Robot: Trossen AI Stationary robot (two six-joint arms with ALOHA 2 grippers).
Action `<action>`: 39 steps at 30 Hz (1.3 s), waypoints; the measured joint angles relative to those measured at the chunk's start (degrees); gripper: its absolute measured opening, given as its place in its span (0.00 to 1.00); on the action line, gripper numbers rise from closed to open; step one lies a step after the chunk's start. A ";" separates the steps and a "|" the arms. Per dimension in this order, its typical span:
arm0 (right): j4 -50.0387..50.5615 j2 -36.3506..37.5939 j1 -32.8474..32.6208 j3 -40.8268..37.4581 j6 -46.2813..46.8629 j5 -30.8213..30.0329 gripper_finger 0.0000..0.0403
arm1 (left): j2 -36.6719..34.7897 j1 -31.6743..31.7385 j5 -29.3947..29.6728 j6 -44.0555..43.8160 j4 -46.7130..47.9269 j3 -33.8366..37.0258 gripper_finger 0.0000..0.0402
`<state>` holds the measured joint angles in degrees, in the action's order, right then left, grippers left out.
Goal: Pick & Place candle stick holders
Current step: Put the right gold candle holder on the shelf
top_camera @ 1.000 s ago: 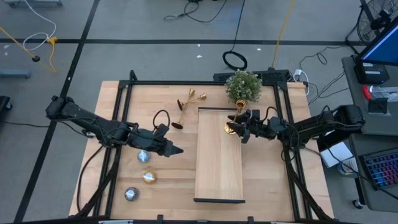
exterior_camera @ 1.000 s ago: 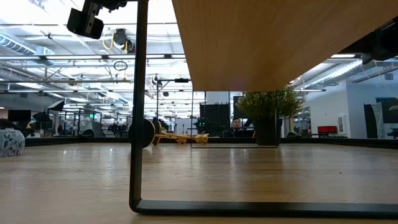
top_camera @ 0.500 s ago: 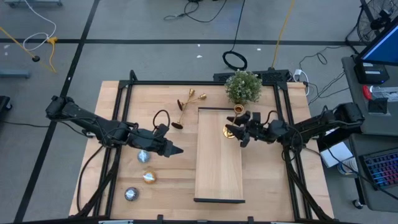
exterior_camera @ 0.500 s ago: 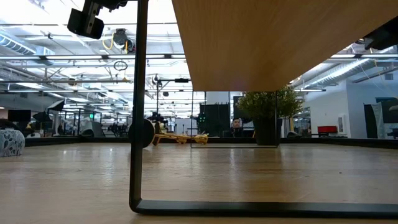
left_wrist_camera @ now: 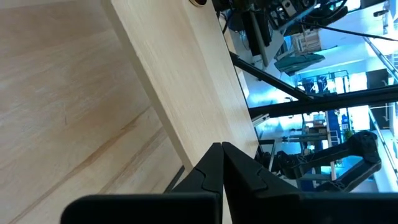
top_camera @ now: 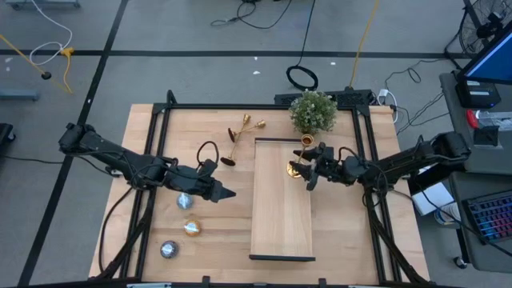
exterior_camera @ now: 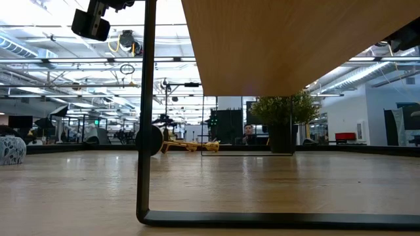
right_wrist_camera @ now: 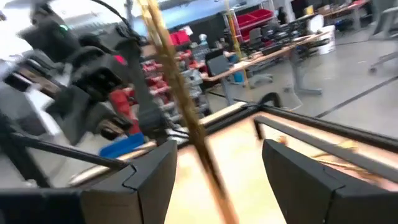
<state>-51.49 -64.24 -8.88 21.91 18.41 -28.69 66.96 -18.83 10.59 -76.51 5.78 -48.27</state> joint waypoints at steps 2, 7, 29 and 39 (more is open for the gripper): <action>1.21 1.33 0.02 0.00 -1.89 -1.98 0.59 | 0.00 0.00 0.00 -0.02 0.00 0.00 0.01; 3.37 4.69 0.02 0.00 -7.13 -6.12 0.58 | 0.00 0.00 0.00 -0.10 0.00 0.00 0.05; 7.04 6.57 3.31 0.00 -7.12 -9.11 0.58 | 0.00 -0.02 0.00 -0.68 -0.02 0.00 0.01; 5.40 6.33 5.43 0.00 -5.30 -6.94 0.58 | 0.00 0.00 0.00 -0.74 -0.03 0.00 0.04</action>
<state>-46.09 -57.91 -3.45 21.91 13.11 -35.63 66.96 -18.83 10.59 -77.25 5.75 -48.27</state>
